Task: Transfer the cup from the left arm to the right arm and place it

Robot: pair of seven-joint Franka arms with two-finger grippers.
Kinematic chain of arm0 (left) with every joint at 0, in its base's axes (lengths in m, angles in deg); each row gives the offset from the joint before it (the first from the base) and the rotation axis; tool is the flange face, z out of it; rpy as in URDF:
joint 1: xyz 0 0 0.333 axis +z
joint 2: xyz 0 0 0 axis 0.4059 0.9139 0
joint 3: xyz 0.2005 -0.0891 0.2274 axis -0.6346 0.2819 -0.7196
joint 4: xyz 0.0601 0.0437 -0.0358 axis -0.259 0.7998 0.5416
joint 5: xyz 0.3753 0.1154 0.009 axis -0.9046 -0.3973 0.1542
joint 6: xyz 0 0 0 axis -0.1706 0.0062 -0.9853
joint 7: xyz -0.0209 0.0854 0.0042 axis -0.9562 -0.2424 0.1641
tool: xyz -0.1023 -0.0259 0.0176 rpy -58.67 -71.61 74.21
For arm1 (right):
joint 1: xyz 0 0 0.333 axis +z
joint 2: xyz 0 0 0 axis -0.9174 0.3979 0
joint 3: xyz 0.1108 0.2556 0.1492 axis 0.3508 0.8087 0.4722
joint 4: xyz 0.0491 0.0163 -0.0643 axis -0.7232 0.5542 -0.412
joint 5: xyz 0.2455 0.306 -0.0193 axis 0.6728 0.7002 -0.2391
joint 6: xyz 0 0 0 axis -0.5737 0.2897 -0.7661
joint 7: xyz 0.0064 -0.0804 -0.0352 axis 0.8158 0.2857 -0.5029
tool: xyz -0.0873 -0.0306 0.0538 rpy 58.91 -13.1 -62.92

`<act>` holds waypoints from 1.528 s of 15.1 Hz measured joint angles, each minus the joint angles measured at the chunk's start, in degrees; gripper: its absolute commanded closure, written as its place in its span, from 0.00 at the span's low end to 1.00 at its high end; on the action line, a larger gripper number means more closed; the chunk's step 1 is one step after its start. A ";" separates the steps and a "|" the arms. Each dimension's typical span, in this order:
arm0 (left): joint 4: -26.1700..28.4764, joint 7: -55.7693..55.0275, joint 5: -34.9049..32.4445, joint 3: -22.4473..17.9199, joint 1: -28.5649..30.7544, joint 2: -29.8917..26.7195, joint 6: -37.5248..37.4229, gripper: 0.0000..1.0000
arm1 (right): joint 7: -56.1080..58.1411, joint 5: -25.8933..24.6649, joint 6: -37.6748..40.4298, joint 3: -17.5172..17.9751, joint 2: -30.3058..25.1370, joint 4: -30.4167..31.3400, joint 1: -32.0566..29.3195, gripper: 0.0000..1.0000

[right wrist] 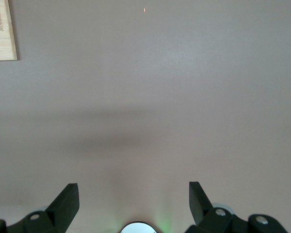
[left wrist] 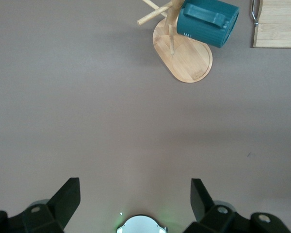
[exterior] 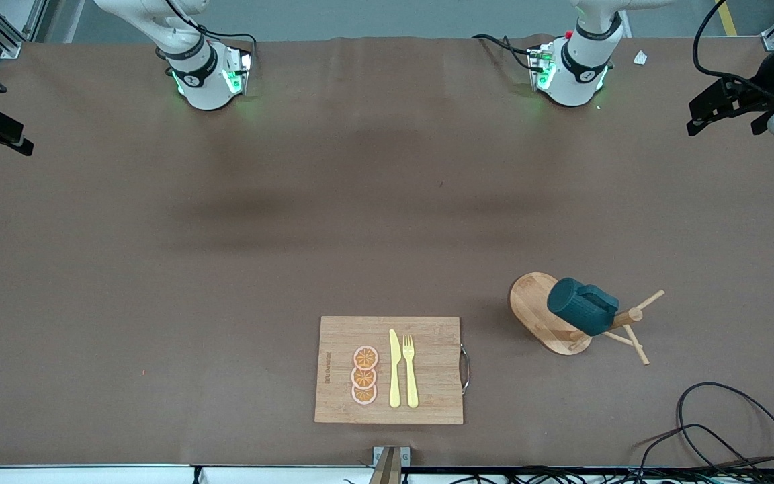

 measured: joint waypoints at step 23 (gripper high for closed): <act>-5.44 -24.46 10.21 0.26 -1.74 14.43 18.05 0.00 | 0.00 0.00 0.03 0.00 0.00 0.01 0.00 0.00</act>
